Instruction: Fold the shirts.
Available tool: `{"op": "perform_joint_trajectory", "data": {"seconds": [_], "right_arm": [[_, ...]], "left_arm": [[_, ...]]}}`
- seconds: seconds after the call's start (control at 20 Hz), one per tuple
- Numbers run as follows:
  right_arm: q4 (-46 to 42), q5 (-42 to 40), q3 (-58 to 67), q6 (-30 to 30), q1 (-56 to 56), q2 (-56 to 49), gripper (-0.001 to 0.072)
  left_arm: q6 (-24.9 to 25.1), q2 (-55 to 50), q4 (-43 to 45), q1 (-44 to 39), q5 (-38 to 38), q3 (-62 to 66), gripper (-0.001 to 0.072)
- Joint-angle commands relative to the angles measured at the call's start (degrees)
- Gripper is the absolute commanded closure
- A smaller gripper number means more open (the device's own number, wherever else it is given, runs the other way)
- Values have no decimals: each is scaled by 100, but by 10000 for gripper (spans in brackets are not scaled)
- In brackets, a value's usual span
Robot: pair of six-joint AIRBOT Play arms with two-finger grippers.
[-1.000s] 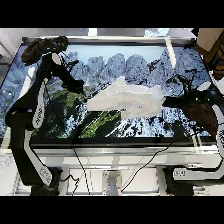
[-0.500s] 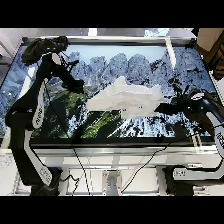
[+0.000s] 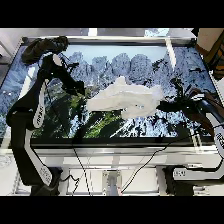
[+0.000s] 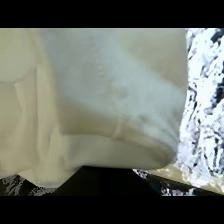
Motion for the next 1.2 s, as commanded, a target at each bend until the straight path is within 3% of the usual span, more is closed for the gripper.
{"op": "perform_joint_trajectory", "data": {"seconds": [0.0, 0.3, 0.5, 0.6, 0.7, 0.85, 1.15], "right_arm": [[22, -107, -2, -37, -2, 0, 685], [20, -127, -2, -48, -2, 0, 685], [20, -146, -2, -48, -2, 0, 685], [24, -168, -2, -48, -2, 0, 685], [22, -160, -2, -48, -2, 0, 685], [20, -162, -2, -48, -2, 0, 685], [-4, -157, -4, -50, -2, 0, 685]], "left_arm": [[-109, -87, -680, -11, -251, -247, 178], [-267, -87, -1744, -192, -450, -861, 178], [-345, -87, -1497, -334, -9, -872, 181], [-339, -90, -1473, -402, 107, -872, 265], [-337, -90, -1204, -505, 179, -872, 287], [-258, -90, -693, -579, -136, -872, 287], [-210, -74, -560, -557, -330, -870, 274]]}}
